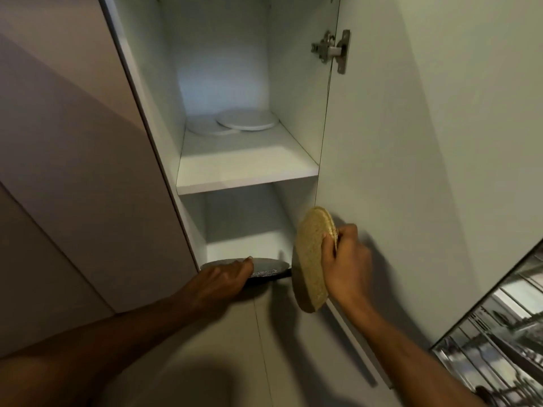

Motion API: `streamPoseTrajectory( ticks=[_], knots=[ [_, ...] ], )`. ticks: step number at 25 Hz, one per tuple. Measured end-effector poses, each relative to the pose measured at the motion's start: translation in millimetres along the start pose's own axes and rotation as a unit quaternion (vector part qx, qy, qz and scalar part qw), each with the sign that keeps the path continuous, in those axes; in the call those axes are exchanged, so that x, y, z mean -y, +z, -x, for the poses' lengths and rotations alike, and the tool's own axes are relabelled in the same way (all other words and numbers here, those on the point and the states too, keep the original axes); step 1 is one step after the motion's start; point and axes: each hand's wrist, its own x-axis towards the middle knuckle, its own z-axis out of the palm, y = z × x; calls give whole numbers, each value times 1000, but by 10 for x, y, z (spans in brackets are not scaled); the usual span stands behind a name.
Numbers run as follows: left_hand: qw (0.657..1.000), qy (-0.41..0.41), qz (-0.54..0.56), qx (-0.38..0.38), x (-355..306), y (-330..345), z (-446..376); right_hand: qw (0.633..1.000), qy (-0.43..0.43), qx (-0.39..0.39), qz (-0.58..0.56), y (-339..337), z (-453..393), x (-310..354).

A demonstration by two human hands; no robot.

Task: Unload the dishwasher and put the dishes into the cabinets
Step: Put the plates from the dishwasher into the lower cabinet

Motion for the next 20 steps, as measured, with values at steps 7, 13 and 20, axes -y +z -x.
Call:
streamPoseTrajectory(
  ticks=[7,13,20],
  knots=[
    [997,-28,22,72,5,71,-206,993,-53,-88,-66,-26,-4,-37],
    [991,-28,4,129,11,119,-336,991,-71,-81,-78,50,76,79],
    [979,-103,-86,152,161,168,-766,998,-58,24,-20,155,56,-108]
  ],
)
